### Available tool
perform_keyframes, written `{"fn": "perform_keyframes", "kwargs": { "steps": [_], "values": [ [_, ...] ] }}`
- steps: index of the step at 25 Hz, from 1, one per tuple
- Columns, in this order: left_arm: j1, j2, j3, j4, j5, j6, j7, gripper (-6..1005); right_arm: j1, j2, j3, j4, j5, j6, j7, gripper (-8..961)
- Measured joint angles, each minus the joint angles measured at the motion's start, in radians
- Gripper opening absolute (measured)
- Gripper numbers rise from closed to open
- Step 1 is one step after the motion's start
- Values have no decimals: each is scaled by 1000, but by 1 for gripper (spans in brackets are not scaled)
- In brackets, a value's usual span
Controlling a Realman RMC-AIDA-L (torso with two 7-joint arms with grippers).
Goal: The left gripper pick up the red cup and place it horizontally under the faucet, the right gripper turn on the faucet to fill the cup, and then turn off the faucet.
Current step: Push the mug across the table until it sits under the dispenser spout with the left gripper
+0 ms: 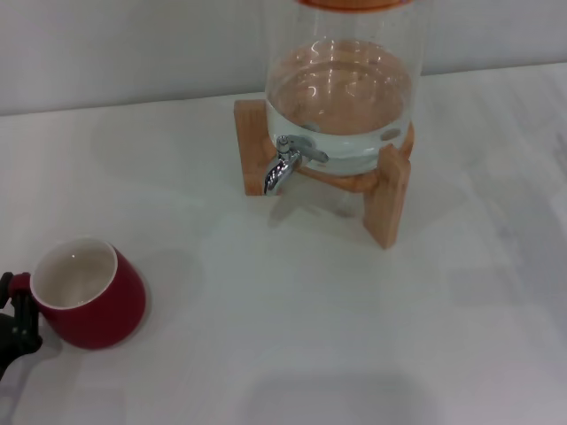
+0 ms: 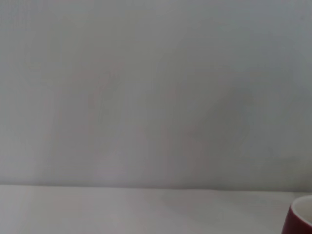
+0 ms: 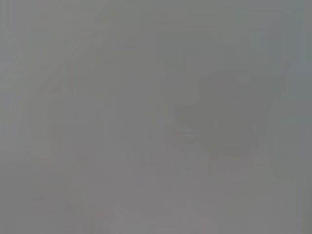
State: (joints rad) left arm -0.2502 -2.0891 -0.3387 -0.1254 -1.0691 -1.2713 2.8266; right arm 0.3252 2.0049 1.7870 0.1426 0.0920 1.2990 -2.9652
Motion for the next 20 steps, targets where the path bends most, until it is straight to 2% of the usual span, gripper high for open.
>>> {"fn": "perform_keyframes", "kwargs": {
  "steps": [9, 20],
  "values": [
    [-9, 2, -2, -31, -27, -32, -1, 155, 0, 0, -1, -3, 0, 2, 0, 679],
    [-138, 3, -13, -48, -75, 74, -1, 155, 0, 2, -8, -1, 0, 3, 0, 679]
  ]
}}
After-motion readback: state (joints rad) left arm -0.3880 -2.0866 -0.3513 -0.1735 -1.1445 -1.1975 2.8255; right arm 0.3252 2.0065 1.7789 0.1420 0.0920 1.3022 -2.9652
